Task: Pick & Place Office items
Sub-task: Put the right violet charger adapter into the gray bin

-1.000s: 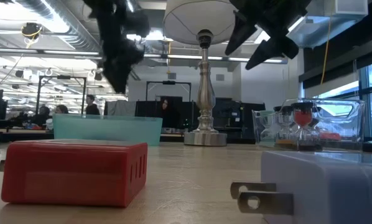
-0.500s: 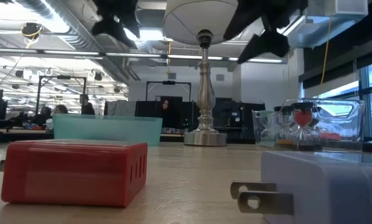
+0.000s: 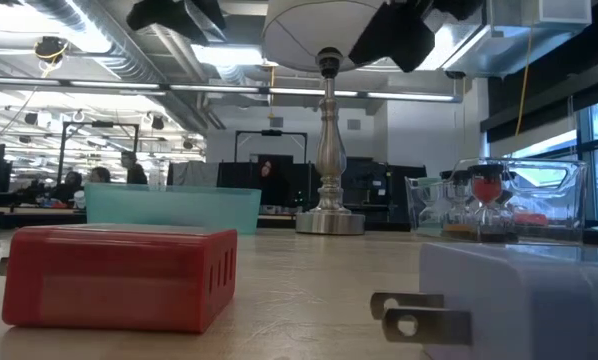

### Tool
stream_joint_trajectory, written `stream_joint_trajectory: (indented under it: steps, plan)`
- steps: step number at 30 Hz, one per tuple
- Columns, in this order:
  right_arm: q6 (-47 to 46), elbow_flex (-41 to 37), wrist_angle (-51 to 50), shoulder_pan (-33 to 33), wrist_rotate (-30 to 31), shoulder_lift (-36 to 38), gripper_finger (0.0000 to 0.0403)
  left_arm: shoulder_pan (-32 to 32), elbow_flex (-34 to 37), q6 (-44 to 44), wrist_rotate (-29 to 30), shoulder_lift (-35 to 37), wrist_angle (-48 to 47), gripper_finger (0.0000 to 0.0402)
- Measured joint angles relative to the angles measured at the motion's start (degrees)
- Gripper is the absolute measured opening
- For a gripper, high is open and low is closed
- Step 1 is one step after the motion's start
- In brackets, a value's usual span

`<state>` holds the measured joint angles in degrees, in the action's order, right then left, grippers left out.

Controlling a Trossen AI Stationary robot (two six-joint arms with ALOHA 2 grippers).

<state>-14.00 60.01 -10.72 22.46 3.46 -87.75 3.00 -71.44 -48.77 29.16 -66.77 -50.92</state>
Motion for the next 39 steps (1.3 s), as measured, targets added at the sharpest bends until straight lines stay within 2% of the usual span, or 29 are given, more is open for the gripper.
stream_joint_trajectory:
  steps: [6,10,15,27,39]
  plan:
    - [-0.16,0.0,9.08,4.32,-8.5,-7.37,0.0351,3.71,0.02,-5.52,5.37,-0.97,-0.45,0.0189]
    - [-6.25,0.0,14.14,5.8,-9.36,-10.52,0.0351,4.57,0.02,-4.91,5.75,-1.32,-0.58,0.0189]
    - [-13.73,0.0,17.39,7.27,-2.09,-12.07,0.0351,4.34,0.02,-0.93,5.87,-1.3,-0.94,0.0189]
    - [-27.07,0.0,18.01,17.23,16.15,-15.93,0.0351,3.86,0.02,5.09,5.72,-1.28,-7.21,0.0189]
    - [-29.6,0.0,18.01,20.07,18.17,-15.93,0.0351,4.71,0.02,5.05,3.36,-1.28,-9.01,0.0189]
